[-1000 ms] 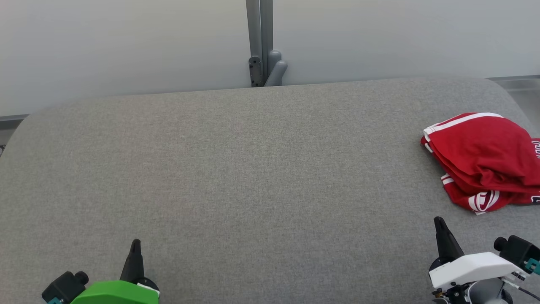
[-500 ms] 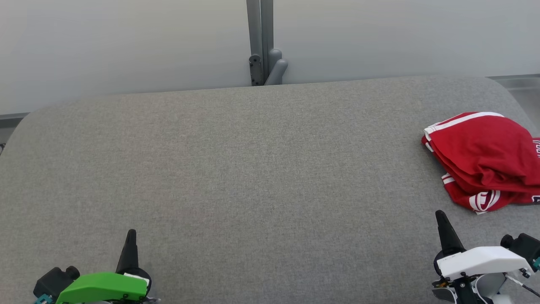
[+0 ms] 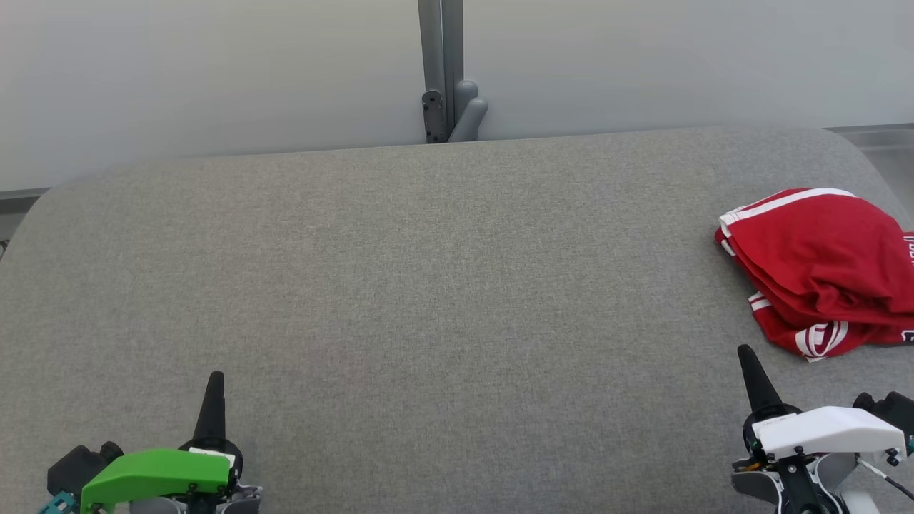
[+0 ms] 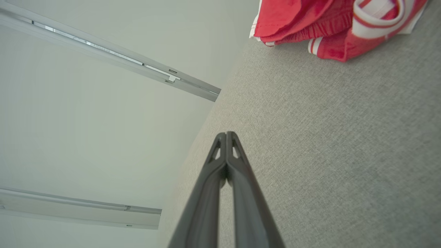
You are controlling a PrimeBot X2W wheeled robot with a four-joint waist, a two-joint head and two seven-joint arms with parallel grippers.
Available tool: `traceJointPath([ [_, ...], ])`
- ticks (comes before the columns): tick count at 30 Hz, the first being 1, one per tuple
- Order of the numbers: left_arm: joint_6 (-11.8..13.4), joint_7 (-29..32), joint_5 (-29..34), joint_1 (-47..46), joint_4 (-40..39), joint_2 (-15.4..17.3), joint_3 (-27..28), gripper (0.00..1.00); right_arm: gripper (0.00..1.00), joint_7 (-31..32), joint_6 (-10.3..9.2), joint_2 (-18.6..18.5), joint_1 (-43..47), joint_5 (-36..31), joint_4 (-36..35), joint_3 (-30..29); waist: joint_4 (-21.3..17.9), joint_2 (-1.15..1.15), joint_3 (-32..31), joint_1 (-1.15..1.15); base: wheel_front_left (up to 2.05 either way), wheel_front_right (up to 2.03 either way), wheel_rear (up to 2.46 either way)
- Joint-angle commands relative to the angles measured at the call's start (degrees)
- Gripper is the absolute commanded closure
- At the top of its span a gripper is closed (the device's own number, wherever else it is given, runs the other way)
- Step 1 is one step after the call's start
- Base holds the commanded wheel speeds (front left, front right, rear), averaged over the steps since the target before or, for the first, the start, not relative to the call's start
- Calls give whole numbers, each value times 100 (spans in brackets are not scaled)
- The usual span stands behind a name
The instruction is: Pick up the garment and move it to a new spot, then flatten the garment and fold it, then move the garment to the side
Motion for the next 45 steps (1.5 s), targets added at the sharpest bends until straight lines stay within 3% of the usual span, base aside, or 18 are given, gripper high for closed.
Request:
traceJointPath([
  [1, -29, 39, -183, -132, -60, 29, 47, 100, 100, 44, 3, -18, -120, 190, -74, -30, 1, 0, 2, 0, 0, 0, 0],
  [45, -162, 560, -2081, -406, -268, 41, 341, 100, 100, 570, 1, 22, -331, 2531, -177, -200, 26, 0, 74, 0, 0, 0, 0],
])
